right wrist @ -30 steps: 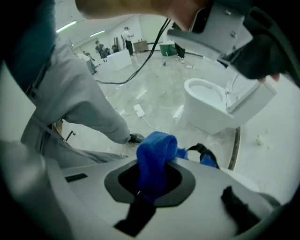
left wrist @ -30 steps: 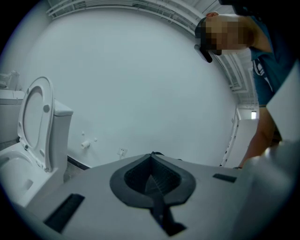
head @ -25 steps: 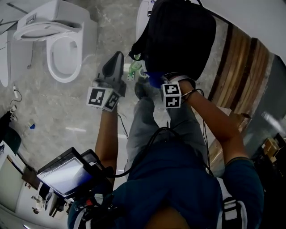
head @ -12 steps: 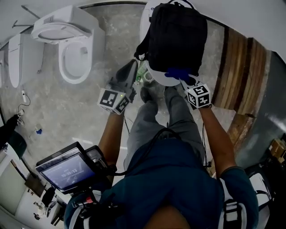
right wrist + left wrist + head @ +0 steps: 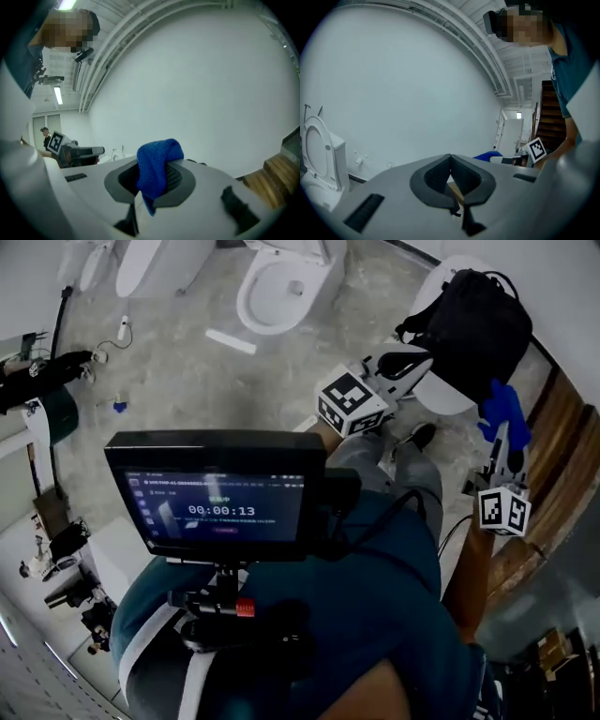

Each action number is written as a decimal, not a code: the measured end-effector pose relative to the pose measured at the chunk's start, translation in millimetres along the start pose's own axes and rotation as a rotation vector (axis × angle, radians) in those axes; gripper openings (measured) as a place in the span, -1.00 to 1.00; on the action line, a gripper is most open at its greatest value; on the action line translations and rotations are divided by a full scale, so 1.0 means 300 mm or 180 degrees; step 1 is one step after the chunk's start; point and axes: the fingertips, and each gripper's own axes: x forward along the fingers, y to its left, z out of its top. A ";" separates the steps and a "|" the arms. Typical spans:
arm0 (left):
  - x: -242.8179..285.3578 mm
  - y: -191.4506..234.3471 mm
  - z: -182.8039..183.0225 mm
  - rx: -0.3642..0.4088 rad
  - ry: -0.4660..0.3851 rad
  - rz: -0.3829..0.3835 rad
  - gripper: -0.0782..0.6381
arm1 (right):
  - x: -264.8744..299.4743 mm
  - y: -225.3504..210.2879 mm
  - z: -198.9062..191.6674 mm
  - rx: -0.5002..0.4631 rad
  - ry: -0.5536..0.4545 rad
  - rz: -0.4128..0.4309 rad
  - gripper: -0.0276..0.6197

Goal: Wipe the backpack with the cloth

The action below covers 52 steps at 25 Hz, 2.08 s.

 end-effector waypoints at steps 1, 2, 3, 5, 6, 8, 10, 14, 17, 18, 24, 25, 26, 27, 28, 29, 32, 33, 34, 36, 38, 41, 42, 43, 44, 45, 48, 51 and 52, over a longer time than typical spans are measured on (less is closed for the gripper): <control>-0.034 -0.026 0.028 0.0012 -0.0011 -0.0007 -0.78 | -0.040 0.032 0.053 -0.0005 -0.0108 -0.0017 -0.79; -0.067 -0.051 0.053 0.0032 -0.0021 -0.0006 -0.78 | -0.082 0.062 0.100 -0.0015 -0.0192 -0.0030 -0.79; -0.097 -0.076 0.076 0.0055 -0.0037 0.0000 -0.78 | -0.122 0.089 0.143 -0.0032 -0.0261 -0.0032 -0.79; -0.143 -0.116 0.125 0.0109 -0.0100 0.0026 -0.78 | -0.184 0.130 0.218 -0.0087 -0.0385 -0.0006 -0.79; -0.160 -0.133 0.147 0.0147 -0.0134 0.0042 -0.78 | -0.208 0.146 0.248 -0.0118 -0.0440 0.0013 -0.79; -0.194 -0.174 0.174 0.0224 -0.0187 0.0077 -0.78 | -0.265 0.175 0.289 -0.0183 -0.0522 0.0043 -0.79; -0.233 -0.229 0.181 0.0264 -0.0223 0.0106 -0.78 | -0.338 0.203 0.311 -0.0239 -0.0583 0.0057 -0.79; -0.322 -0.367 0.168 0.0366 -0.0276 0.0120 -0.78 | -0.512 0.254 0.318 -0.0324 -0.0693 0.0040 -0.79; -0.412 -0.511 0.140 0.0447 -0.0321 0.0148 -0.78 | -0.687 0.292 0.314 -0.0363 -0.0774 0.0049 -0.79; -0.453 -0.575 0.130 0.0482 -0.0330 0.0156 -0.78 | -0.762 0.309 0.312 -0.0384 -0.0800 0.0045 -0.79; -0.674 -0.880 0.115 0.0615 -0.0333 0.0253 -0.78 | -1.126 0.392 0.302 -0.0437 -0.0809 0.0018 -0.79; -0.681 -0.883 0.111 0.0625 -0.0309 0.0255 -0.78 | -1.134 0.393 0.298 -0.0428 -0.0798 0.0013 -0.79; -0.686 -0.883 0.105 0.0625 -0.0294 0.0255 -0.78 | -1.138 0.393 0.293 -0.0436 -0.0783 0.0010 -0.79; -0.693 -0.881 0.101 0.0615 -0.0288 0.0256 -0.78 | -1.140 0.395 0.287 -0.0458 -0.0768 0.0007 -0.79; -0.701 -0.879 0.100 0.0597 -0.0288 0.0257 -0.78 | -1.142 0.398 0.284 -0.0484 -0.0757 0.0001 -0.79; -0.710 -0.879 0.102 0.0583 -0.0291 0.0255 -0.78 | -1.145 0.400 0.281 -0.0500 -0.0749 -0.0010 -0.79; -0.728 -0.884 0.116 0.0581 -0.0300 0.0232 -0.78 | -1.159 0.406 0.274 -0.0467 -0.0749 -0.0042 -0.79; -0.731 -0.888 0.121 0.0585 -0.0312 0.0224 -0.78 | -1.161 0.408 0.268 -0.0444 -0.0750 -0.0042 -0.79; -0.732 -0.891 0.125 0.0587 -0.0326 0.0217 -0.78 | -1.161 0.409 0.260 -0.0424 -0.0746 -0.0039 -0.79; -0.734 -0.899 0.125 0.0589 -0.0350 0.0202 -0.78 | -1.162 0.413 0.238 -0.0399 -0.0724 -0.0034 -0.79; -0.756 -0.909 0.113 0.0581 -0.0369 0.0177 -0.78 | -1.174 0.436 0.208 -0.0390 -0.0705 -0.0032 -0.79; -0.893 -0.933 0.076 0.0574 -0.0412 0.0095 -0.78 | -1.241 0.566 0.140 -0.0407 -0.0736 -0.0064 -0.79; -0.963 -0.946 0.070 0.0569 -0.0431 0.0050 -0.78 | -1.278 0.632 0.126 -0.0419 -0.0760 -0.0092 -0.79; -1.037 -0.966 0.075 0.0560 -0.0445 -0.0005 -0.78 | -1.322 0.705 0.125 -0.0431 -0.0785 -0.0129 -0.79; -1.109 -0.993 0.092 0.0545 -0.0456 -0.0070 -0.78 | -1.373 0.781 0.137 -0.0446 -0.0809 -0.0175 -0.79; -1.176 -1.026 0.116 0.0532 -0.0472 -0.0145 -0.78 | -1.428 0.855 0.156 -0.0467 -0.0831 -0.0228 -0.79; -1.350 -1.148 0.126 0.0559 -0.0530 -0.0328 -0.78 | -1.605 1.017 0.149 -0.0519 -0.0909 -0.0317 -0.79; -1.477 -1.278 0.032 0.0695 -0.0555 -0.0319 -0.78 | -1.757 1.051 0.050 -0.0508 -0.1020 -0.0267 -0.79; -1.494 -1.309 0.016 0.0739 -0.0563 -0.0314 -0.78 | -1.789 1.046 0.033 -0.0497 -0.1046 -0.0262 -0.79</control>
